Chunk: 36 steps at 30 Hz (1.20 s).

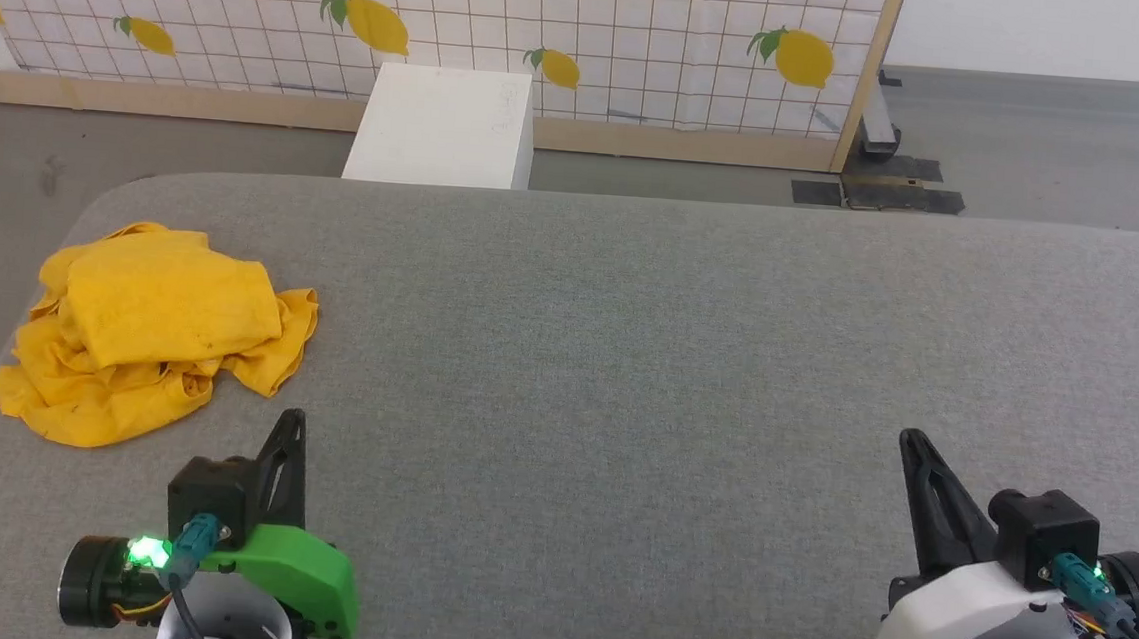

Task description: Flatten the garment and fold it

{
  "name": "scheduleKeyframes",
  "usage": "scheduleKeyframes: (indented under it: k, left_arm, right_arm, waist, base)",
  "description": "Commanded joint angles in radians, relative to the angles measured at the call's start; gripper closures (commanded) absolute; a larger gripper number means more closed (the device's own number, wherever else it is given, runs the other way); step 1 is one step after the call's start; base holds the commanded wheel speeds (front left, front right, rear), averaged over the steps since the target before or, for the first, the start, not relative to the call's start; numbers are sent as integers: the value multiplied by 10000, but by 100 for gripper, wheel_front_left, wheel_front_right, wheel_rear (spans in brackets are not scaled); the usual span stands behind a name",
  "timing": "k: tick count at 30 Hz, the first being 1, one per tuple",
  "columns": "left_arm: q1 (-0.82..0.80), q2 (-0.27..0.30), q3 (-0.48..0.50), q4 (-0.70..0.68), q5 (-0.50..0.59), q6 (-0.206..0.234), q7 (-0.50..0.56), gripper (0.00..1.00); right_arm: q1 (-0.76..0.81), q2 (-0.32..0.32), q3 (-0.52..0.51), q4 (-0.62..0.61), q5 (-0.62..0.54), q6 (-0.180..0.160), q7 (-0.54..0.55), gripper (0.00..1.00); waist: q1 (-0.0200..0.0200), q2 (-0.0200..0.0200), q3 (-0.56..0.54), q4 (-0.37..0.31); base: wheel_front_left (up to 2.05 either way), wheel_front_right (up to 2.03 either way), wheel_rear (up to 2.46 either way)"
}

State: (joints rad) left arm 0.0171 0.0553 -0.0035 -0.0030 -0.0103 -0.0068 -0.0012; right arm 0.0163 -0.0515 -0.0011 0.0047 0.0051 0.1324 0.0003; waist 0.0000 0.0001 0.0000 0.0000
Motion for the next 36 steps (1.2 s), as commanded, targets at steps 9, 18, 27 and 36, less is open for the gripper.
scheduleKeyframes:
  k: [9,18,27,36]
  left_arm:
    - [28,1,-25,-16,-38,-13,-45,0]
    - [116,-3,38,-98,-193,-65,-250,0]
    - [175,-7,100,-169,-341,-98,-437,0]
    - [245,-11,139,-222,-506,-129,-619,0]
  right_arm:
    - [8,0,-50,20,33,0,-44,0]
    - [26,1,-279,72,127,-2,-250,0]
    - [23,2,-480,182,205,-3,-437,0]
    - [16,3,-590,331,361,-4,-621,0]
  waist:
    - [0,-1,5,5]
    - [0,-1,27,24]
    - [0,-1,52,88]
    - [0,-1,53,379]
  base:
    - [0,0,0]
    - [0,0,0]
    - [0,0,0]
    - [0,0,0]
